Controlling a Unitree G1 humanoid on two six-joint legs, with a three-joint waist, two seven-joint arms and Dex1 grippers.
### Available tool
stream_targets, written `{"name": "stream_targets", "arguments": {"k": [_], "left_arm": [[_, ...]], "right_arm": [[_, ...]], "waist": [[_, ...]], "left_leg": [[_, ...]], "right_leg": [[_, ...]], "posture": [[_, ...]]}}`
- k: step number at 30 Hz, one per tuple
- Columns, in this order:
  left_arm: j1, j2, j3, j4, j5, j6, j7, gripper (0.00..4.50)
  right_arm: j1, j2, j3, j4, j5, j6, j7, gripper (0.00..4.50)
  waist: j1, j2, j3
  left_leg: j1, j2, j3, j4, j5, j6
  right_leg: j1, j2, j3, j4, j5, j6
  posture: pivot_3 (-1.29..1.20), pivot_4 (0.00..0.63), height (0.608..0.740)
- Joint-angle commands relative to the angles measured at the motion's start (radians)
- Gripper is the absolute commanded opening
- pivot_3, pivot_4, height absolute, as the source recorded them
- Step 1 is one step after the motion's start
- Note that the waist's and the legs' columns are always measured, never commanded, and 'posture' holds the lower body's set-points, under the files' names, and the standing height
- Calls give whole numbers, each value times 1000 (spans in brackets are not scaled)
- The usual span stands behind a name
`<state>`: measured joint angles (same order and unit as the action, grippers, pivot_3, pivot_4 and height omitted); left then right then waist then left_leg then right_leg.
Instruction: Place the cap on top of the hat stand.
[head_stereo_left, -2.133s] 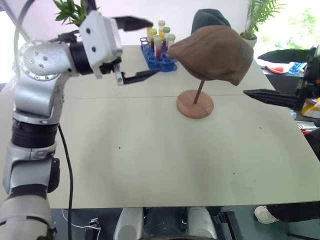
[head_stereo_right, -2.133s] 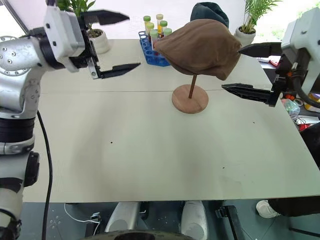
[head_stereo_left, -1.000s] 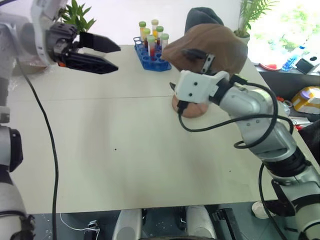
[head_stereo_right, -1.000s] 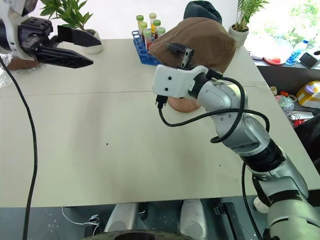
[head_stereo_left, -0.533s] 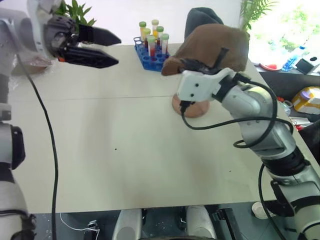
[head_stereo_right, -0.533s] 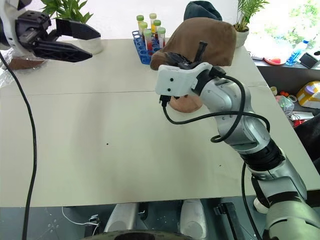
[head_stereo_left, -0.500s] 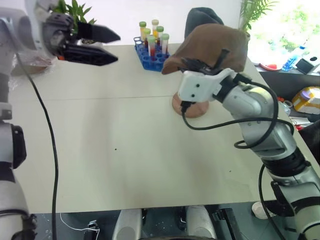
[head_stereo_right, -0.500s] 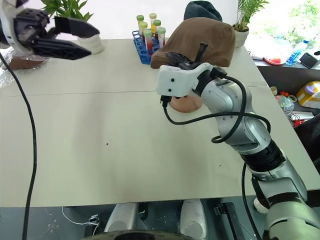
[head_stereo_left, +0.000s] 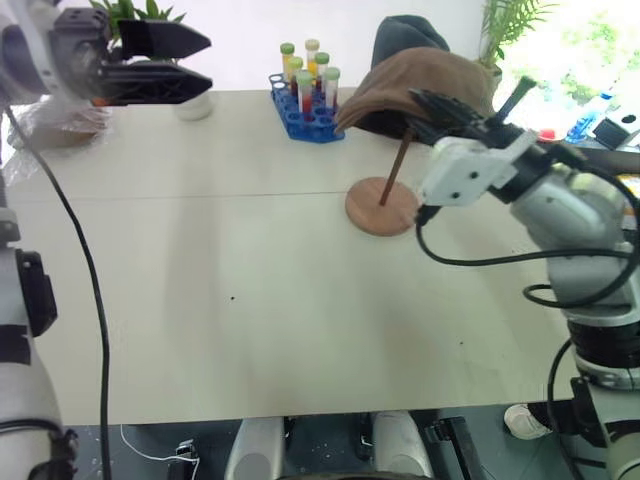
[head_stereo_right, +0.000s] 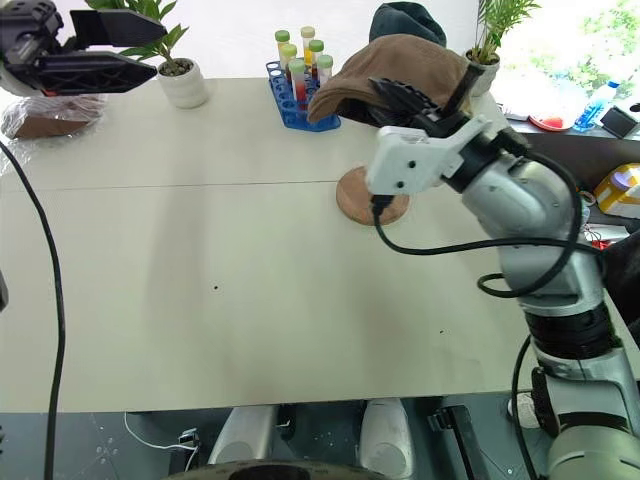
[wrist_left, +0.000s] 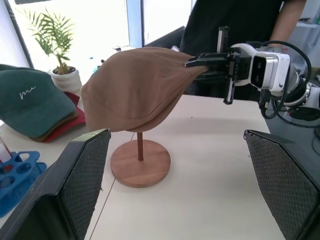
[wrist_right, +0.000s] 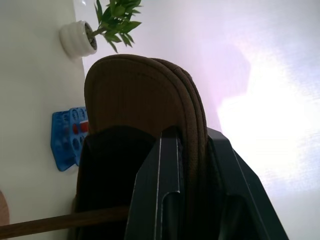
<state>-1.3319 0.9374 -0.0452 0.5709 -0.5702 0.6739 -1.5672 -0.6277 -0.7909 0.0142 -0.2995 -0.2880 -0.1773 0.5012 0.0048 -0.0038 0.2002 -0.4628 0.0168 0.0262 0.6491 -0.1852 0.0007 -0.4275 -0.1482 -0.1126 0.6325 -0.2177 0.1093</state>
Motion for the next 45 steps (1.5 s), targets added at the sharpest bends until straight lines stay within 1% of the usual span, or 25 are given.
{"name": "stream_targets", "arguments": {"k": [1, 3, 5, 6, 9, 14, 21, 25, 26, 27, 28, 30, 31, 32, 36, 39, 42, 45], "left_arm": [[7, 7, 50, -38, 6, 7, 10, 4500], [12, 7, 58, -46, 7, 12, 14, 4500], [16, 5, 65, -54, 9, 17, 18, 4500], [18, 6, 68, -56, 9, 19, 18, 4500], [21, 4, 77, -67, 8, 26, 30, 4500], [29, 5, 84, -81, 9, 35, 38, 4500], [23, -1, 92, -88, 17, 46, 47, 4500], [22, -4, 92, -87, 20, 41, 48, 4500], [21, -5, 92, -86, 21, 40, 49, 4500], [19, -6, 92, -85, 22, 39, 50, 4500], [18, -8, 93, -86, 22, 39, 51, 4500], [18, -9, 94, -88, 21, 40, 52, 4500], [18, -10, 94, -89, 21, 40, 52, 4500], [19, -10, 93, -92, 22, 40, 51, 4500], [12, -14, 87, -80, 28, 35, 44, 4500], [1, -23, 81, -60, 40, 27, 36, 4500], [-6, -34, 76, -43, 53, 16, 26, 4500], [-12, -53, 72, -34, 63, 8, 20, 4500]], "right_arm": [[-16, -73, -86, 124, 50, -261, -29, 567], [-29, -95, -87, 213, 57, -370, -39, 567], [-52, -97, -78, 289, 56, -428, -51, 567], [-60, -96, -74, 307, 55, -444, -53, 567], [-81, -79, -54, 401, 40, -574, -84, 567], [-65, -57, -76, 509, 54, -730, -147, 567], [-93, -40, -48, 619, 10, -778, -184, 567], [-89, -46, -29, 677, 6, -802, -173, 567], [-85, -48, -26, 685, 10, -795, -165, 1088], [-80, -49, -23, 689, 12, -783, -160, 1398], [-72, -50, -31, 679, 0, -770, -168, 1828], [-55, -51, -47, 645, -14, -736, -179, 2834], [-40, -52, -57, 615, -22, -712, -185, 3435], [-24, -54, -67, 585, -27, -691, -188, 3910], [84, -60, -120, 395, -24, -542, -169, 3910], [169, -37, -149, 195, -41, -374, -138, 3910], [203, 12, -150, 27, -65, -172, -109, 3910], [201, 60, -121, -93, -116, -12, -80, 3910]], "waist": [[-1, 0, 0], [-3, 0, 0], [-8, 0, 0], [-10, 0, 0], [-19, 0, 0], [-21, 0, 0], [-19, 0, 0], [-19, 0, 0], [-19, 0, 0], [-19, 0, 0], [-20, 0, 0], [-20, 0, 0], [-19, 0, 0], [-19, 0, 0], [-16, 0, 0], [-16, 0, 0], [-17, 0, 0], [-17, 0, 0]], "left_leg": [[0, 0, 0, 0, 0, 0], [0, 0, 0, 0, 0, 0], [0, 0, 0, 0, 0, 0], [0, 0, 0, 0, 0, 0], [0, 0, 0, 0, 0, 0], [1, 0, 0, -1, 0, 0], [1, 0, 0, 0, 0, 0], [1, 0, 0, 0, 0, 0], [1, 0, 0, 0, 0, 0], [1, 0, 0, 0, 0, 0], [1, 0, 0, 0, 0, 0], [1, 0, 0, 0, 0, 0], [1, 0, 0, 0, 0, 0], [1, 0, 0, 0, 0, 0], [1, 0, 0, 0, 0, 0], [1, 0, 0, 0, 0, 0], [2, 0, 0, 0, 0, 0], [2, 0, 0, 0, 0, 0]], "right_leg": [[0, 0, 0, 0, 0, 0], [0, 0, 0, 0, 0, 0], [0, 0, 0, 0, 0, 0], [0, 0, 0, 0, 0, 0], [0, 0, 0, 0, 0, 0], [0, 0, 0, 0, 0, 0], [1, 0, 1, 0, 0, 0], [1, 0, 1, 0, 0, 0], [1, 0, 1, 0, 0, 0], [1, 0, 1, 0, 0, 0], [1, 0, 1, 0, 0, 0], [1, 0, 1, 1, 0, -1], [1, 0, 1, 1, 0, -1], [1, 0, 1, 1, 0, -1], [1, 0, 1, 1, 0, -1], [1, 0, 1, 2, 0, -1], [1, 0, 1, 2, 0, 0], [1, 0, 1, 2, 0, 0]], "posture": [[0, 150, 728], [0, 150, 728], [0, 150, 728], [0, 150, 728], [0, 150, 728], [0, 150, 728], [0, 150, 728], [0, 150, 728], [0, 150, 728], [0, 150, 728], [0, 150, 728], [0, 150, 728], [0, 150, 728], [0, 150, 728], [0, 150, 728], [0, 150, 728], [0, 150, 728], [0, 150, 728]]}}
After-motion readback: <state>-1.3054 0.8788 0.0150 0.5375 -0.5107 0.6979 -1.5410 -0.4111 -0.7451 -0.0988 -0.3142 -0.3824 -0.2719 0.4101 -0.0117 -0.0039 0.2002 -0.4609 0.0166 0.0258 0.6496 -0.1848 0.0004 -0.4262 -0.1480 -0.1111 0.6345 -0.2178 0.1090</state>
